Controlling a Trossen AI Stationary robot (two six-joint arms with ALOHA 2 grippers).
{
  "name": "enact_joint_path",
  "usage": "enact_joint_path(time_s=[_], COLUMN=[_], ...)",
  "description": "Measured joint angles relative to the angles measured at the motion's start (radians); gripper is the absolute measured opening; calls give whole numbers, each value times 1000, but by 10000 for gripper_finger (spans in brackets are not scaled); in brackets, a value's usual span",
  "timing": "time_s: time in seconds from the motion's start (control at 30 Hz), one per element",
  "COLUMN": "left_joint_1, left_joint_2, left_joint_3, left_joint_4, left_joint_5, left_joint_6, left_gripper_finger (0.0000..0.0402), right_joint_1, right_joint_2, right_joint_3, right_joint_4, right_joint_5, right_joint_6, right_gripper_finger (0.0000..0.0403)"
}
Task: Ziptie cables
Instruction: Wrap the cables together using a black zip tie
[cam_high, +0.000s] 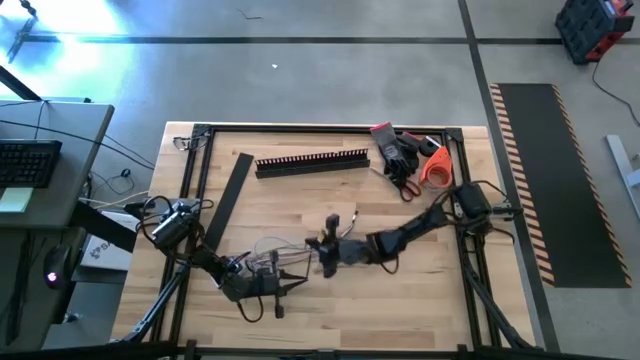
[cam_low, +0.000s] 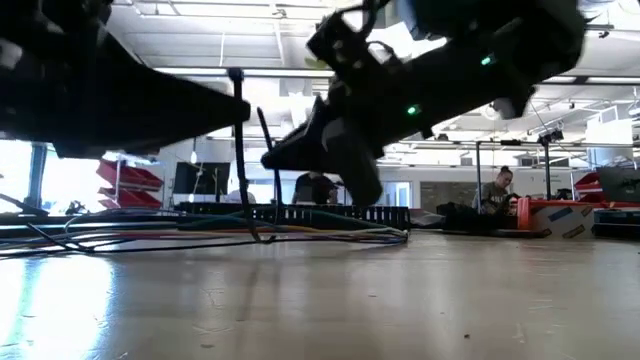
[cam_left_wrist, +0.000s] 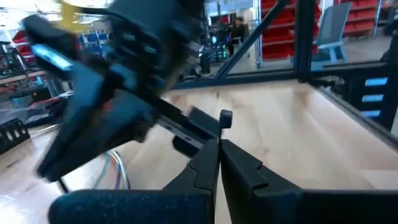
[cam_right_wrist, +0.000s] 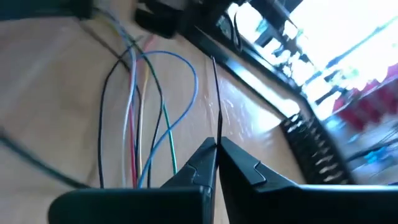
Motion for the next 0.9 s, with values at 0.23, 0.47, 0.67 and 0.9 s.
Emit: enact_joint_path(time_s=[0.23,0.47,0.67,0.9], left_joint_1=[17,41,60,83], left_joint_2=[0,0,0,0], left_joint_3=[0,0,0,0], left_joint_4=[20,21,19,12], left_joint_5=[25,65,136,188], left_joint_6=[-22,-97,-169,-220], left_gripper_finger=[0,0,0,0], right_joint_1=[79,122,145,174], right_joint_2=[2,2,2,28], right_joint_3=[0,0,0,59], right_joint_4=[6,6,7,-5], right_joint_5=[141,202,222,266], right_joint_6=[-147,-277,-318,-345], right_gripper_finger=[0,0,0,0])
